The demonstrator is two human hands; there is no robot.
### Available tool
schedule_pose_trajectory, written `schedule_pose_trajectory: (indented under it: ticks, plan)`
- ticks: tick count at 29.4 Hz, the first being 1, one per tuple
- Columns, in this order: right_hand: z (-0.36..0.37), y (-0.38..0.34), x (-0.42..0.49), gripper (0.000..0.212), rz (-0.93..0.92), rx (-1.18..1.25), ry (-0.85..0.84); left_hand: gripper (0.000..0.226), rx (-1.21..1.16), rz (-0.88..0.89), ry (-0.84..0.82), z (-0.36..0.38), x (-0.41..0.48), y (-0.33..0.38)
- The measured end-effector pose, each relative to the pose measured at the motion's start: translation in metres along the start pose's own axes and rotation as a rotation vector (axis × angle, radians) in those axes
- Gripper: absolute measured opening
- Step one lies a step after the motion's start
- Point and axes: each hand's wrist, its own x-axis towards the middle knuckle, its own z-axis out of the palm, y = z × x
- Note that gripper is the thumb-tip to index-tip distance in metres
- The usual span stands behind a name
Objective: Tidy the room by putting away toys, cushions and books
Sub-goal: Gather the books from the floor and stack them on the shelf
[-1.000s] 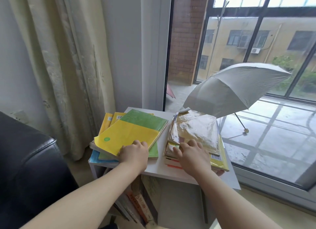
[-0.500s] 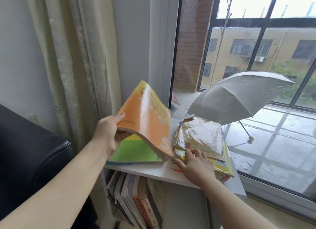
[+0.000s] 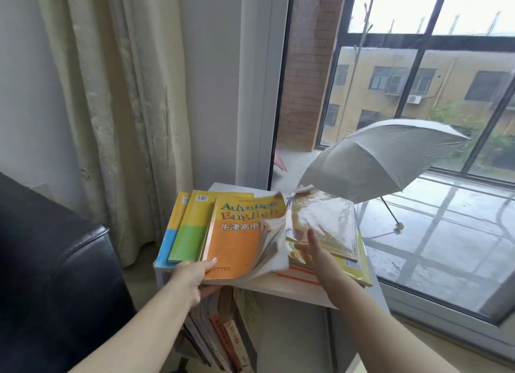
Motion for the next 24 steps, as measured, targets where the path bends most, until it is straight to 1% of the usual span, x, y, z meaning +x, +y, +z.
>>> schedule_pose_trajectory:
  ticks: [3, 4, 5, 6, 8, 10, 12, 14, 16, 18, 20, 21, 24]
  plan:
    - [0.006, 0.003, -0.001, 0.054, -0.063, -0.324, 0.022, 0.036, 0.025, 0.025, 0.016, 0.002, 0.004, -0.006]
    - [0.008, 0.005, 0.000, 0.052, -0.077, -0.401, 0.045, 0.039, 0.079, 0.055, 0.044, 0.004, 0.003, -0.008]
    - [0.009, 0.005, 0.000, 0.053, -0.073, -0.426, 0.064, 0.040, 0.171, 0.101, 0.090, 0.006, 0.000, -0.008]
    - [0.010, 0.005, -0.001, 0.054, -0.050, -0.413, 0.076, 0.041, 0.270, 0.147, 0.132, 0.008, -0.005, -0.008]
    - [0.013, 0.000, 0.001, 0.054, -0.024, -0.373, 0.069, 0.038, 0.387, 0.240, 0.168, 0.007, -0.011, -0.007]
    - [0.018, -0.004, 0.005, 0.049, -0.003, -0.348, 0.066, 0.034, 0.432, 0.303, 0.147, 0.004, -0.013, -0.004]
    - [0.025, -0.005, 0.007, 0.042, 0.014, -0.333, 0.110, 0.033, 0.507, 0.337, 0.100, -0.001, -0.008, -0.007]
    - [0.028, -0.006, 0.007, 0.040, 0.037, -0.344, 0.153, 0.035, 0.501, 0.365, 0.052, -0.003, -0.005, -0.011]
    - [0.031, -0.009, 0.006, 0.036, 0.053, -0.330, 0.133, 0.033, 0.359, 0.422, 0.048, -0.002, -0.004, -0.014]
    - [0.035, -0.011, 0.004, 0.031, 0.050, -0.230, 0.106, 0.020, 0.253, 0.538, 0.075, -0.003, -0.011, -0.010]
    - [0.034, -0.011, -0.002, 0.027, 0.047, -0.003, 0.106, 0.011, 0.138, 0.643, 0.051, -0.002, -0.020, 0.001]
    - [0.031, -0.013, -0.006, 0.026, 0.031, 0.127, 0.102, 0.010, 0.051, 0.659, 0.006, -0.001, -0.027, 0.007]
    - [0.021, -0.021, -0.015, 0.017, -0.077, 0.620, 0.079, 0.014, -0.202, 0.600, -0.179, 0.007, -0.055, 0.026]
